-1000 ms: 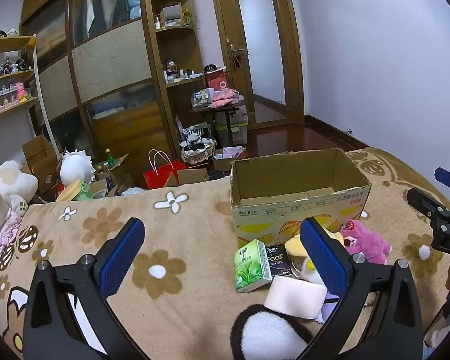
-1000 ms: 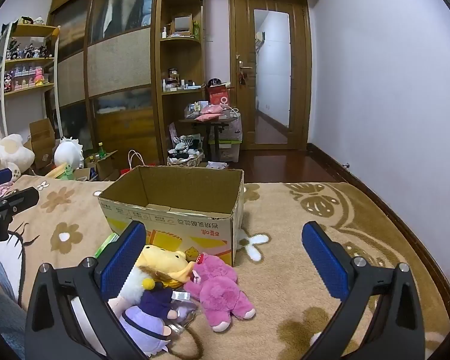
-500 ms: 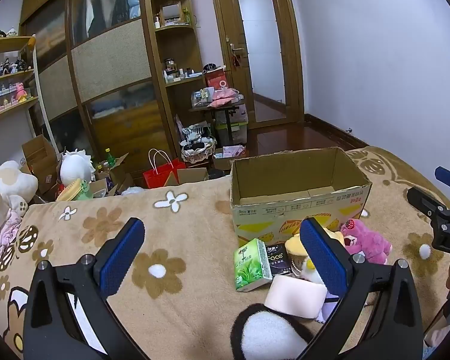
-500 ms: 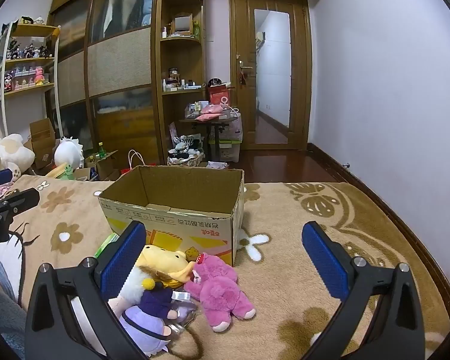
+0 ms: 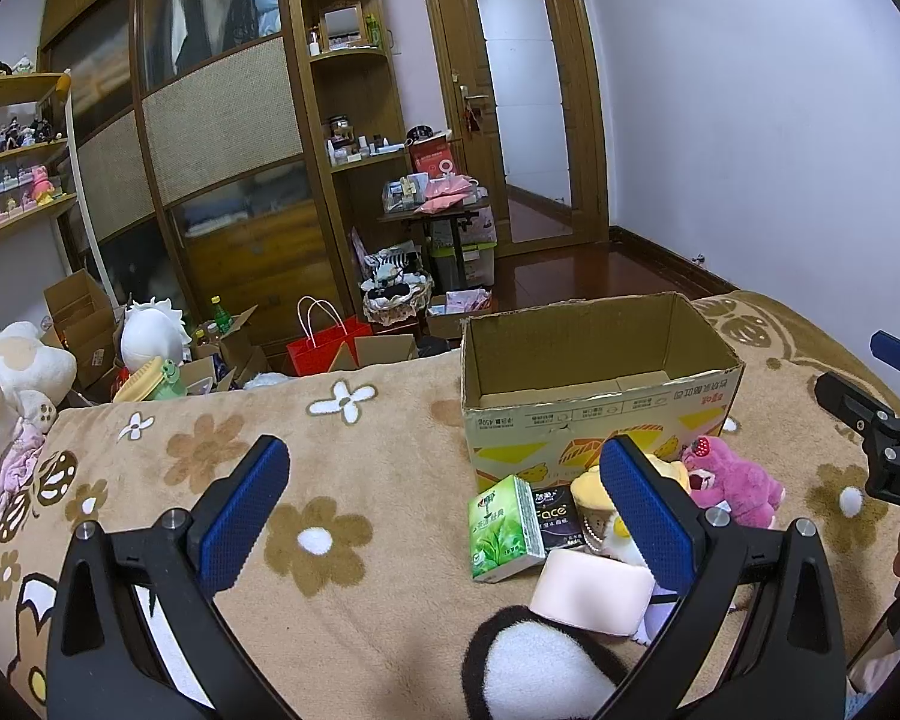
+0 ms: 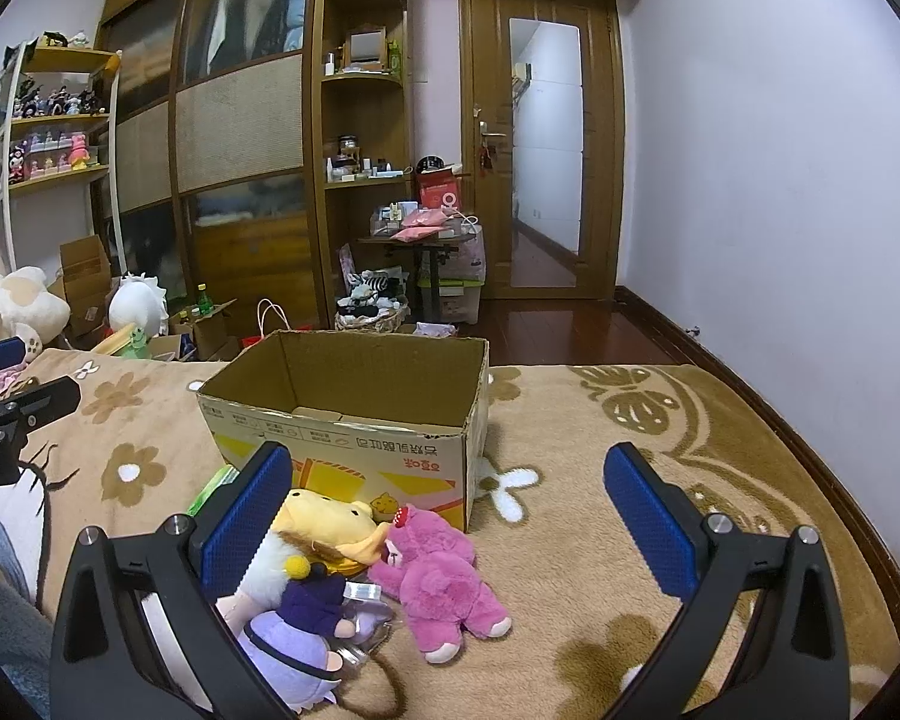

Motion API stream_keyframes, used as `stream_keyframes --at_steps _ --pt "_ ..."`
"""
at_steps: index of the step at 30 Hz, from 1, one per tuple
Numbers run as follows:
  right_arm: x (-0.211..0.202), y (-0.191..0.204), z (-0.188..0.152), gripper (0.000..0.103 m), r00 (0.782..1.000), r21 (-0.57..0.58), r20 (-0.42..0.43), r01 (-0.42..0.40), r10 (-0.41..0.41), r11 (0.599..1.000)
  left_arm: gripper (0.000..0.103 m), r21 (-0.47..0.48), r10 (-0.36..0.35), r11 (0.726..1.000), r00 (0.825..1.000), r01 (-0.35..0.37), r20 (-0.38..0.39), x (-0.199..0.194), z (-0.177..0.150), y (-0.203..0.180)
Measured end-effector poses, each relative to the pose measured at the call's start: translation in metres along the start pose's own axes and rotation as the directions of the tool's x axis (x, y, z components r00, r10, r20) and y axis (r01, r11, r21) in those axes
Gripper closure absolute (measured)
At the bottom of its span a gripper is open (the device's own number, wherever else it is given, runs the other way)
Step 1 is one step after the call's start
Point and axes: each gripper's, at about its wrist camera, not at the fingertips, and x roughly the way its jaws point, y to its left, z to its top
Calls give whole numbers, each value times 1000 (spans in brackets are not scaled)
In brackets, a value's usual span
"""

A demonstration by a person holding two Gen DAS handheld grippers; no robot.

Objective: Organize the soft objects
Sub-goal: 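Move the left tool to the green tissue pack while the right tool moves to the pink plush bear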

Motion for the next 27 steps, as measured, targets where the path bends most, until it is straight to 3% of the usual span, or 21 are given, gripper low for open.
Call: stream_keyframes --at_steps 14,21,27 --pt "0 0 0 0 1000 1 -2 0 0 1000 1 1 -2 1000 1000 2 -14 2 1 0" --pt "11 -2 -2 0 999 10 -44 12 -11 1000 1 -5 -22 1000 994 22 -111 24 0 7" --pt "30 -5 -5 0 994 21 -108 15 -13 1000 1 4 -20 1000 977 21 -211 53 -7 -2"
